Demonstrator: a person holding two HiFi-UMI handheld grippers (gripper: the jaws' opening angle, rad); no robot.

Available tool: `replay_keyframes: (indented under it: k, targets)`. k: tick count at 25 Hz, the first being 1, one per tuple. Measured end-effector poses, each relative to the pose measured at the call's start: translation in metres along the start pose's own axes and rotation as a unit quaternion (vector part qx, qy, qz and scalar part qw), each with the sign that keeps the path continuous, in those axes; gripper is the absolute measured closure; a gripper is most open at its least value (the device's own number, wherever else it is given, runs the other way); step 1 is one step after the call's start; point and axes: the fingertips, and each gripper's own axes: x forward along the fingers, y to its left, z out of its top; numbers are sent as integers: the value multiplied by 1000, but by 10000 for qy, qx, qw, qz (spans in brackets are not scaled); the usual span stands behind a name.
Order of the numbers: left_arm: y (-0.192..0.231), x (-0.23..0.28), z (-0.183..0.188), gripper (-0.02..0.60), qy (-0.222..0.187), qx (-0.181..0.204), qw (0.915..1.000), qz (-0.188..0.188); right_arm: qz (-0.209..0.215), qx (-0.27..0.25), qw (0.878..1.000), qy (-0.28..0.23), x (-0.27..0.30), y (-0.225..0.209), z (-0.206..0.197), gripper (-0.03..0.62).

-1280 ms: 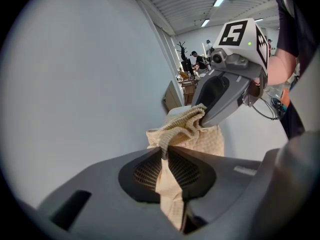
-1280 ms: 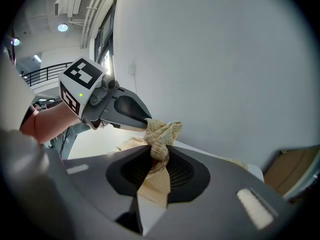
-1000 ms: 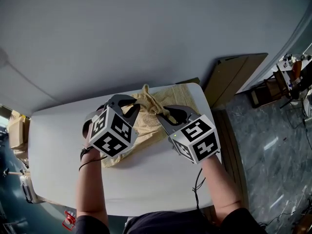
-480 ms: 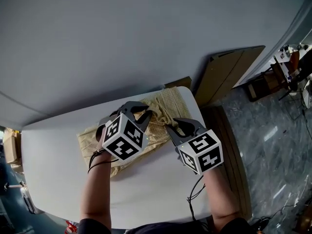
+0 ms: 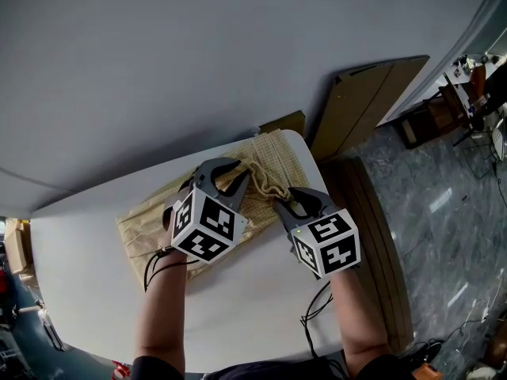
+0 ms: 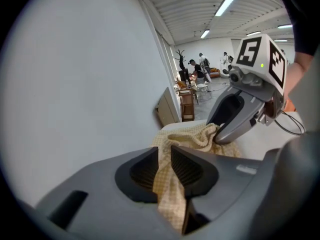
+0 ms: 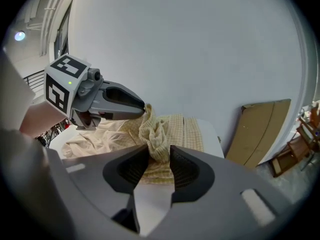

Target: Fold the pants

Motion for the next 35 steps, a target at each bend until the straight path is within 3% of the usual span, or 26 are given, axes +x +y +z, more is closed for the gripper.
replay_keyframes:
  k: [5,11,13,14,19,25,28,35]
  targets:
    - [7,-10,7,495,-161,-129,9996,182,-600,-46,9982,-47,-9,-20,1,471]
    - [0,-28,-7,500,26,-70,9999,91,-570,-82,9978,-318,-24,-6,16,493]
    - [4,-42,-17,557,92,-156,9997,161,-479,-115,9980,-395,-27,6,21,492]
    - [6,-50,-22,583,127,-240,9995,190,-413,-133,9982,-418,-28,13,22,491]
    - [16,-90,-58,581,407,-522,9977,167,-107,-281,9985,-464,-25,57,28,496]
    - [28,-144,-123,580,763,-440,9957,295,248,-475,9979,-360,-14,124,30,505]
    - [33,-168,-149,580,781,-553,9951,246,406,-519,9972,-355,-8,157,30,505]
    - [44,-210,-206,578,805,-424,9957,154,712,-652,9952,-145,17,236,18,505]
